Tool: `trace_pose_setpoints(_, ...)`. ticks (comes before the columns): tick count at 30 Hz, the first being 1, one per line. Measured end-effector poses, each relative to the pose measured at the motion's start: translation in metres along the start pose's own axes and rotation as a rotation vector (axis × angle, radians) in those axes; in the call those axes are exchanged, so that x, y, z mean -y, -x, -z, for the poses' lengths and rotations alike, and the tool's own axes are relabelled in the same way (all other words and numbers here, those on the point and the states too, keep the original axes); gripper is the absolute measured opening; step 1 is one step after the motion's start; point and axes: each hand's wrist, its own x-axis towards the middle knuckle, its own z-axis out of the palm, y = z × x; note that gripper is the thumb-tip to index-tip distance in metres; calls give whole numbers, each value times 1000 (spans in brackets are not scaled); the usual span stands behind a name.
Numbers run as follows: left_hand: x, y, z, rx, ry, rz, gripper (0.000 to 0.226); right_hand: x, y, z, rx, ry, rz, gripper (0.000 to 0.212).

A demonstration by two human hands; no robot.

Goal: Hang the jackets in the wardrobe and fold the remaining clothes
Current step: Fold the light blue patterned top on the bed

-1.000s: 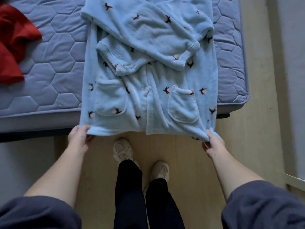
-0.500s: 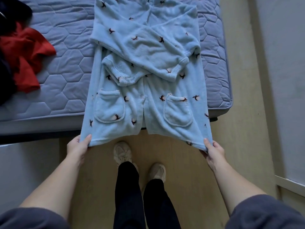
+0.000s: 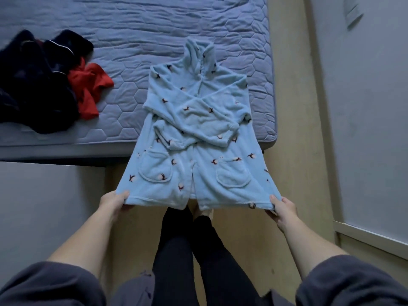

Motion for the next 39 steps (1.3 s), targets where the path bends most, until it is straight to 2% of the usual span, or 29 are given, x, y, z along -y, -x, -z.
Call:
trace_pose_setpoints(2,-6,19,8,21,60,28,12,12,11,8,-1,7,-9,13)
trace_pose_setpoints(5,-33,37,12,46,147,35,19,45,18,6,6,1,-7,5)
trace_pose_setpoints(8,-86,42,2,56,254,-68,19,102,15,-16,-8,-41,112,7)
trace_pose_setpoints(12,-190,40,-32,57,359,-300,26,197,11,-67,-13,-167,288,24)
trace_pose_setpoints(14,-251,32,-50,74,422,-349,34,247,8,-95,10,-222,326,25)
trace_pose_setpoints(16,-316,22,-68,116,448,-379,24,296,1,-123,1,-283,357,28)
trace_pose_setpoints(20,-435,-11,-107,163,406,-506,19,390,-26,-181,-9,-337,448,17)
trace_pose_setpoints(21,-459,-18,-118,196,359,-544,11,408,-33,-195,36,-322,480,20)
trace_pose_setpoints(22,-478,-26,-130,237,296,-567,17,421,-41,-210,106,-276,507,32)
trace_pose_setpoints(24,-498,-42,-155,256,110,-570,54,427,-56,-237,196,-65,538,56)
trace_pose_setpoints(25,-496,-50,-167,225,-5,-588,64,419,-62,-250,209,67,556,63)
trace_pose_setpoints(28,-445,-78,-200,184,-402,-632,56,361,-84,-277,225,530,554,64)
trace_pose_setpoints(30,-394,-99,-215,247,-658,-552,46,312,-105,-290,288,835,461,61)
trace_pose_setpoints(32,-349,-120,-225,297,-890,-554,39,272,-128,-299,341,1101,459,61)
trace_pose_setpoints(33,-333,-129,-230,282,-988,-603,38,257,-140,-303,333,1224,517,62)
trace_pose_setpoints(36,-298,-155,-245,96,-1193,-875,49,227,-170,-320,224,1553,763,75)
trace_pose_setpoints(37,-289,-162,-251,56,-1286,-927,57,219,-180,-326,206,1644,823,84)
trace_pose_setpoints(39,-275,-178,-264,53,-1448,-923,71,207,-201,-339,186,1806,900,100)
